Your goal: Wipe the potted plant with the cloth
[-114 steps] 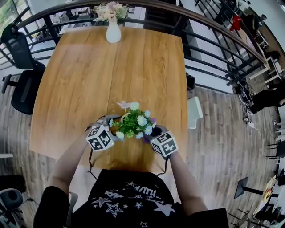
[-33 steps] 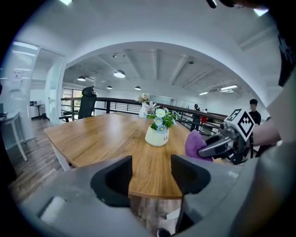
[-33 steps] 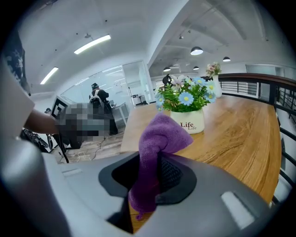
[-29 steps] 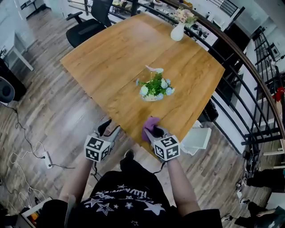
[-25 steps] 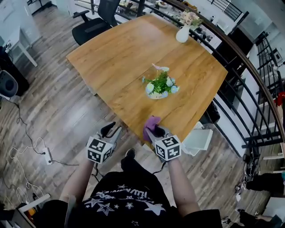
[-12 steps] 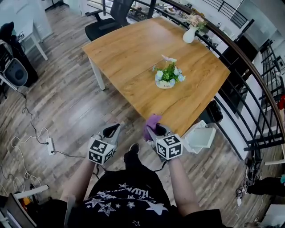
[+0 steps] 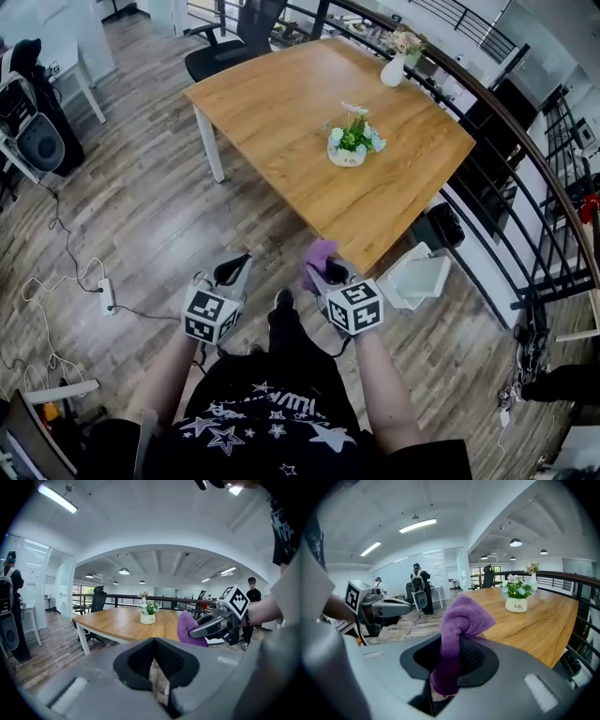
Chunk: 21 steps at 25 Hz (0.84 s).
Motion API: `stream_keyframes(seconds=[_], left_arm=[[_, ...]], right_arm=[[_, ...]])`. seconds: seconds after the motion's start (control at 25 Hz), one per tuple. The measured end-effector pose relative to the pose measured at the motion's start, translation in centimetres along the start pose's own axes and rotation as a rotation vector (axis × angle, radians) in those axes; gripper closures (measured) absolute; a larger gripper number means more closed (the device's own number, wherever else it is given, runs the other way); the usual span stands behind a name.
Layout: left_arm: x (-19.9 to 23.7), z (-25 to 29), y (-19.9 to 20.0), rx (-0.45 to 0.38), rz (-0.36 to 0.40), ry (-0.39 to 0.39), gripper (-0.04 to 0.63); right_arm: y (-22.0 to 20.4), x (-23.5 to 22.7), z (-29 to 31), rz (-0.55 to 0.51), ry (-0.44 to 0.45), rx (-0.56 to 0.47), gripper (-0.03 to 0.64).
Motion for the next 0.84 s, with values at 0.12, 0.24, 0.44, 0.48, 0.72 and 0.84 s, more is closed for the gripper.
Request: stream_keyframes(seconds=[0.12,0.24,0.44,0.48,0.72,0.84], left_arm=[[-1.1,-1.7,-0.6,-0.004,0.005,-0.005,0.594],[-1.9,-3.1,-1.1,-0.005,0.001,-0.008,0.594],[-2.4,-4.3,-1.7,-0.013,-0.031,0.016,0.594],[-2.5,-4.4,-1.8,-0.013,-0.036,0.021,0.594],[-3.7,-3.8,-1.2,-0.009,-0.052,0.045,0.594],[-4.3,-3.5,-0.5,-0.014,-0.069,0.060,0.594]], right_arm=[[-1.2,1.4,-1.4,-0.015,0.002,0.012,0.519],[-2.3,2.2,-2.3,-0.023,-0.002,0.034,0.519],[-3.0,2.6,-2.8,-0.041,0.008,0.057,0.520],[-3.0,2.5,-2.8,-0.042,0.013,0.059,0.519],[-2.3,1.4,-3.5,-0.071,0.049,0.048,0.519],[-2.2,0.9,-4.4,-0.079,0.067,0.048,0.519]])
Point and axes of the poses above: the fingertips, and each gripper's own axes: z forward along the fingers, x to its left, y out of its top, the point moved 5 cm from there along -z, backward along the fingers, and after that the axes turned 4 degrees about z, right-handed, at the moved point
